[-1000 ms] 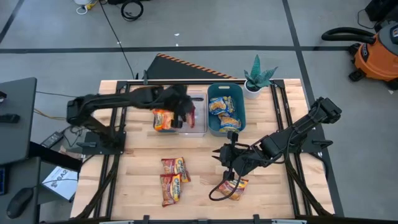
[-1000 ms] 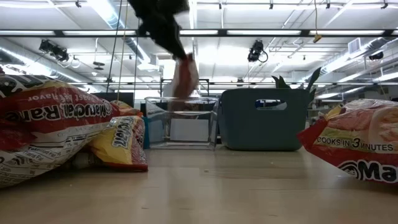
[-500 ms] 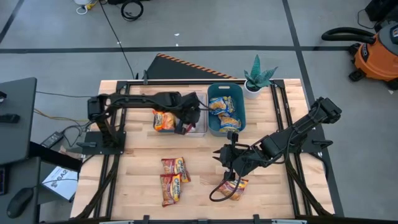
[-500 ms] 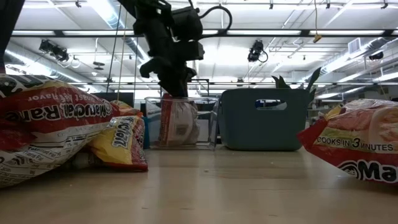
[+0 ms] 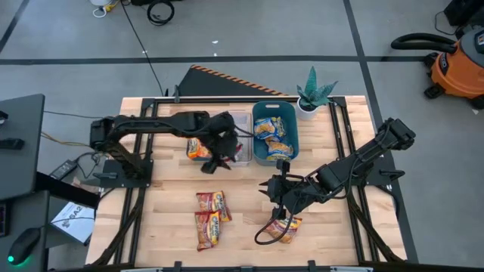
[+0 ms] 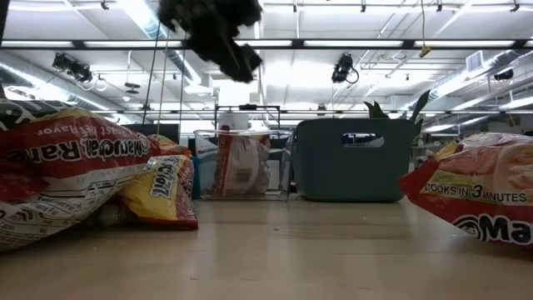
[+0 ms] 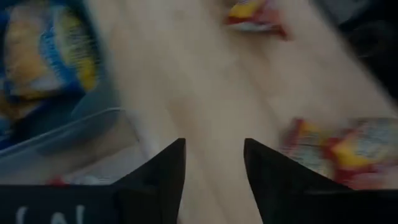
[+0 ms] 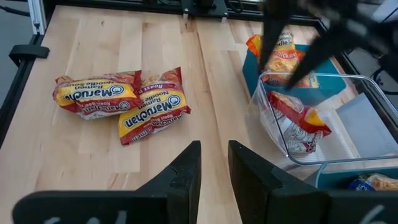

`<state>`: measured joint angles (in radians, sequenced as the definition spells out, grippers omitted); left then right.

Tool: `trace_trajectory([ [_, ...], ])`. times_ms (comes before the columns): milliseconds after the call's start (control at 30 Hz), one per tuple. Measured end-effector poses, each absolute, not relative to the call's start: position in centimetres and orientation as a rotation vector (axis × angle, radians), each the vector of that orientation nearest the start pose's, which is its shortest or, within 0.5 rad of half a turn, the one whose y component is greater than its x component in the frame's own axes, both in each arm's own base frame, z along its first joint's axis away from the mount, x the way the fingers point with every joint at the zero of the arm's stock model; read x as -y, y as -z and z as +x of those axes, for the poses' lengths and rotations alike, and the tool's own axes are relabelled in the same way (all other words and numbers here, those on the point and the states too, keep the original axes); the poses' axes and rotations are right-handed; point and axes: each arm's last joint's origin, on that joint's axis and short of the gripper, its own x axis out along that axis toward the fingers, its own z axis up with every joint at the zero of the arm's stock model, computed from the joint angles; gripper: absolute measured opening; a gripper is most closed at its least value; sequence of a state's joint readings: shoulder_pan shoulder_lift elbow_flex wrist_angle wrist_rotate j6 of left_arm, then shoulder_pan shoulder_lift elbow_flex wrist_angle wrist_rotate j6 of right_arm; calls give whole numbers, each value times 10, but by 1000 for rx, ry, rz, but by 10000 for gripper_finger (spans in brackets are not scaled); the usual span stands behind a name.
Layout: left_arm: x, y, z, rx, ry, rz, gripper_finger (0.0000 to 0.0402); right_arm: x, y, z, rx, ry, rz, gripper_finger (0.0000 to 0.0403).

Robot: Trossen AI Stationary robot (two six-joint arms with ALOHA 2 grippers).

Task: Sort Maruchan noodles
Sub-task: Put the red noodle pack into the transparent bin

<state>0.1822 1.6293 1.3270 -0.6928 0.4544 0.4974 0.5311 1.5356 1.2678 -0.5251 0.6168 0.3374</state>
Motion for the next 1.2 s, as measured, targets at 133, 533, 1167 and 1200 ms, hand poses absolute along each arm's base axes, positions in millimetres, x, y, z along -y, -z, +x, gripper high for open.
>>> trace_trajectory([
  [133,-45,-295,313,-866,443,74,168,-151,-294,290,-639,193,-108,87],
  [533,15,-272,263,-687,462,32,153,-130,-261,297,-683,193,-85,86],
  [1167,75,-209,206,-698,409,-43,153,-81,-276,354,-650,106,-99,82],
  [1200,76,-210,206,-687,415,-32,153,-81,-275,359,-668,97,-114,82],
])
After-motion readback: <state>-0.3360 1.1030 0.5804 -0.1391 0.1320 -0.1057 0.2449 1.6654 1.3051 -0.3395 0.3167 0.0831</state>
